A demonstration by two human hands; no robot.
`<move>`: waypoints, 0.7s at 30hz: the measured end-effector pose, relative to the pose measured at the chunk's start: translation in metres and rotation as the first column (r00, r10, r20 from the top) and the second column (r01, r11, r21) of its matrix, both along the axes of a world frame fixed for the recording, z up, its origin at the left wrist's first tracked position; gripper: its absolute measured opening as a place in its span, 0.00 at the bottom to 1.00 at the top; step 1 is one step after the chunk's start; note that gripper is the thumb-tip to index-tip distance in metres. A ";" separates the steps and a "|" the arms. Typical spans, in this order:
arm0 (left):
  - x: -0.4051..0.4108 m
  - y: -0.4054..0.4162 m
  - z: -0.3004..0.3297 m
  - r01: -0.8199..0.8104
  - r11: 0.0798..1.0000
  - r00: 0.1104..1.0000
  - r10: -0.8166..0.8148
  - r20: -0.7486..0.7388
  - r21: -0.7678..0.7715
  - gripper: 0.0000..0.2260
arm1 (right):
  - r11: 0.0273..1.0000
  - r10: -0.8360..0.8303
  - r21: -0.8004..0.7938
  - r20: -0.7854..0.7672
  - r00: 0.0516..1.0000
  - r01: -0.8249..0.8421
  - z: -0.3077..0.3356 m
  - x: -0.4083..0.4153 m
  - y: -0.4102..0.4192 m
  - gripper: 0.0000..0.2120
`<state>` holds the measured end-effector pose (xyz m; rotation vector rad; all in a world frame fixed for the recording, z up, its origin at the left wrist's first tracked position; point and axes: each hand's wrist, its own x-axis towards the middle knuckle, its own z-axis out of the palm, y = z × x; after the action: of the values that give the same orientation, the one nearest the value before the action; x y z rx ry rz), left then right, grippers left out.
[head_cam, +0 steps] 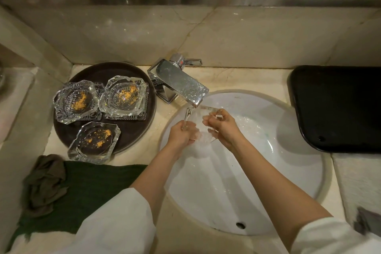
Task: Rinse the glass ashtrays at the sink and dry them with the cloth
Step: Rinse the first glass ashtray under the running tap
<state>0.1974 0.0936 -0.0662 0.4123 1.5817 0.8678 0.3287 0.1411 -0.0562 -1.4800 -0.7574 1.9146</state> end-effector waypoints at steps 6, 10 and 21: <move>0.002 -0.002 -0.001 0.110 0.991 0.989 -0.102 -0.106 0.073 0.11 | 0.988 0.123 0.062 0.242 0.962 -0.141 0.000 0.003 0.003 0.08; 0.003 0.000 -0.002 0.117 0.990 0.985 -0.107 -0.132 0.074 0.07 | 0.976 0.125 0.103 0.448 0.885 -0.190 -0.004 0.002 0.009 0.06; -0.007 -0.001 0.006 0.058 0.992 0.993 -0.045 -0.112 0.110 0.07 | 0.961 0.275 0.008 0.066 0.959 -0.276 -0.007 0.006 0.009 0.09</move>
<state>0.1909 0.0921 -0.0603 0.5879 1.6190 0.9108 0.3351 0.1499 -0.0630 -1.4955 -1.0549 2.0636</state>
